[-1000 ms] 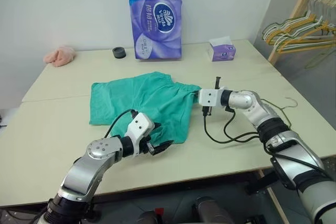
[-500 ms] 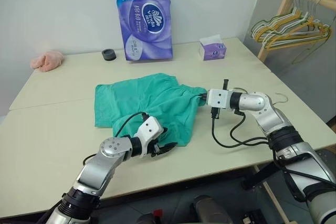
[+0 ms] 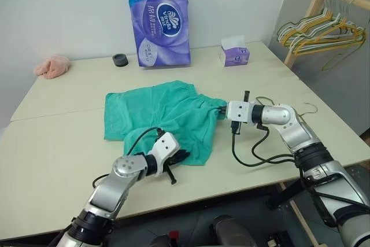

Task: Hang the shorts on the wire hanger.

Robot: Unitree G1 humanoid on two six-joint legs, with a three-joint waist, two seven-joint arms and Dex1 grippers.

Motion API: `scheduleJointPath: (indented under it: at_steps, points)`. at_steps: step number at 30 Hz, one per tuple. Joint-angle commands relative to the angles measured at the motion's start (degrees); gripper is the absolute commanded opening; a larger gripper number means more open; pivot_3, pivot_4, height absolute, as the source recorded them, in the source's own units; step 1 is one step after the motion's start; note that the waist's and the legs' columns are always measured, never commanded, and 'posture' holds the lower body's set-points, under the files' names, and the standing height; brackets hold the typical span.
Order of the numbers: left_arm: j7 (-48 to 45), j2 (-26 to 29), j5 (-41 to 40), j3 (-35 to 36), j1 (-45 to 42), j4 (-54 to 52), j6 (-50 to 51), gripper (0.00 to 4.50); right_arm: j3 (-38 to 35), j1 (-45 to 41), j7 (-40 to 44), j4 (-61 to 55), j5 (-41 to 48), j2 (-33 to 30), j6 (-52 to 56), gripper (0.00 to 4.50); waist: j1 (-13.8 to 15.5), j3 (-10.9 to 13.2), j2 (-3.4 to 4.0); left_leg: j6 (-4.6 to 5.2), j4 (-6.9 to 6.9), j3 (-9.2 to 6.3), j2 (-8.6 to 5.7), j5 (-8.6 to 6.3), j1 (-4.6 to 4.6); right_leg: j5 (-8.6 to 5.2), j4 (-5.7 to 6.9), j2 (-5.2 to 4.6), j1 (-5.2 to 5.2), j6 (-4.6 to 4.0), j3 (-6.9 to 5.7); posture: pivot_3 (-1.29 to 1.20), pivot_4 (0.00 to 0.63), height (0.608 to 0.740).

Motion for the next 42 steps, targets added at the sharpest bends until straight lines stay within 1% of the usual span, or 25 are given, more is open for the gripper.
scheduleJointPath:
  at_steps: [1,4,7,9,11,13,15,16,19,21,23,26,28,32,37,41,42]
  points:
    - [-1.9,2.8,-1.3,4.1,-0.9,-1.5,-1.6,0.03,-0.4,-5.0,-4.7,5.8,-4.0,-2.2,-4.4,0.0,0.0,0.0,0.0,0.0,0.01,0.0,0.0,0.0,0.0,0.0,0.0,0.0,0.0,0.0,0.0,-0.27,0.037,0.74]
    - [-1.9,4.2,-0.3,5.9,-3.5,1.8,-4.2,0.03,1.5,-7.6,-7.1,11.9,-7.8,-4.0,-8.8,0.0,0.1,0.0,0.0,0.0,0.02,0.01,-0.02,0.0,0.0,0.0,-0.02,-0.01,0.01,0.0,-0.01,-0.27,0.035,0.74]
    - [-2.6,4.8,0.4,7.2,-9.4,7.3,-8.0,0.03,2.9,-8.1,-3.4,14.7,-8.8,-7.8,-12.7,0.0,0.4,0.0,-0.01,0.0,0.02,0.0,-0.04,0.0,-0.01,0.0,-0.06,-0.02,0.07,0.0,-0.07,-0.27,0.038,0.74]
    - [-5.2,5.4,0.4,6.3,-10.7,7.9,-9.3,0.03,2.8,-6.2,2.6,12.8,-6.4,-10.2,-12.8,0.0,0.2,0.0,-0.01,0.0,0.02,0.02,-0.04,0.0,-0.03,0.0,-0.1,-0.05,0.08,0.0,-0.06,-0.28,0.04,0.74]
    - [-9.6,7.5,0.7,4.1,-9.9,6.7,-10.9,0.03,3.0,-2.3,11.0,7.5,-3.0,-14.0,-12.6,0.0,0.0,0.0,-0.01,0.0,0.0,0.08,-0.04,0.0,-0.04,-0.04,-0.12,-0.08,0.06,0.07,0.01,-0.28,0.043,0.74]
    - [-14.1,11.0,0.8,3.2,-7.4,5.1,-12.3,0.03,2.3,4.6,20.6,-5.2,4.5,-17.9,-6.0,0.0,-0.1,0.0,0.0,0.0,-0.03,0.08,-0.03,-0.02,-0.05,-0.14,-0.13,-0.09,0.06,0.22,0.0,-0.28,0.045,0.74]
    - [-16.1,12.8,0.6,3.3,-6.1,4.6,-12.9,0.03,1.6,8.7,25.1,-13.8,8.5,-19.9,-0.6,0.0,-0.5,0.0,0.05,0.02,-0.12,0.05,0.03,-0.05,-0.16,-0.23,-0.11,-0.09,-0.1,0.31,0.0,-0.29,0.046,0.74]
    - [-17.3,14.3,0.3,3.9,-4.8,4.4,-13.0,0.03,1.5,11.6,27.7,-20.3,11.1,-21.5,3.2,0.0,-0.8,0.0,0.07,0.03,-0.12,0.05,0.06,-0.07,-0.16,-0.24,-0.08,-0.07,-0.14,0.31,0.0,-0.3,0.046,0.74]
    - [-20.2,18.4,-0.1,5.6,-1.2,4.3,-13.7,0.03,1.2,18.3,32.4,-35.4,16.8,-24.2,13.3,0.0,-1.1,0.1,0.11,0.04,-0.07,0.04,0.06,-0.07,-0.08,-0.23,0.02,-0.07,-0.09,0.3,0.01,-0.3,0.045,0.74]
    - [-21.9,22.0,-0.6,7.7,2.6,4.0,-13.9,0.03,2.6,20.0,32.1,-41.8,18.1,-22.5,18.6,0.0,-1.3,0.0,0.07,0.04,-0.08,0.02,0.08,-0.07,0.0,-0.27,0.0,-0.04,-0.05,0.36,-0.01,-0.3,0.045,0.74]
    - [-22.9,24.6,-1.1,9.7,5.6,3.7,-14.1,0.03,3.2,20.2,32.4,-44.5,18.2,-21.7,21.7,0.0,-1.3,0.0,0.08,0.05,-0.07,0.01,0.15,-0.06,0.05,-0.29,-0.02,0.03,-0.04,0.4,-0.01,-0.29,0.042,0.74]
    - [-23.1,26.9,-1.3,12.9,9.2,4.0,-14.8,0.03,2.9,20.2,33.0,-47.3,19.6,-21.2,26.1,0.0,-0.5,0.1,0.1,0.04,-0.02,0.03,0.11,-0.06,0.02,-0.29,-0.06,-0.02,-0.09,0.4,-0.02,-0.28,0.037,0.74]
    - [-23.1,27.5,-1.9,14.3,11.0,3.6,-14.5,0.03,3.3,20.1,32.9,-48.0,19.8,-20.9,27.6,0.0,0.3,0.0,0.05,0.03,-0.01,0.03,0.11,-0.06,0.0,-0.25,-0.11,-0.07,-0.2,0.33,-0.04,-0.27,0.031,0.74]
    - [-22.6,26.9,-4.5,16.5,15.4,-0.6,-11.5,0.03,4.5,20.3,34.4,-48.8,19.7,-20.9,28.3,0.0,1.2,0.0,0.05,0.0,-0.03,0.05,0.05,-0.09,-0.02,-0.21,-0.14,-0.15,-0.25,0.25,-0.06,-0.26,0.026,0.74]
    - [-22.4,26.5,-5.3,17.0,21.4,-4.8,-10.2,0.03,4.6,20.2,36.4,-49.4,19.7,-21.6,28.7,0.0,1.8,0.0,0.07,-0.01,-0.04,0.04,0.06,-0.09,-0.01,-0.15,-0.1,-0.14,-0.23,0.15,-0.08,-0.25,0.019,0.74]
    - [-21.4,25.8,-4.0,16.7,23.0,-5.0,-11.9,0.03,4.6,19.8,36.4,-50.6,20.3,-20.7,30.1,0.0,2.0,0.0,0.06,0.01,-0.03,0.03,0.07,-0.08,0.02,-0.16,-0.09,-0.12,-0.22,0.18,-0.11,-0.24,0.022,0.74]
    - [-21.2,25.6,-3.7,16.6,23.1,-5.0,-12.4,0.03,4.8,19.8,36.8,-50.8,20.4,-20.8,30.3,0.0,2.0,0.0,0.06,0.01,-0.01,0.03,0.07,-0.07,0.03,-0.26,-0.09,-0.12,-0.2,0.34,-0.11,-0.24,0.021,0.74]
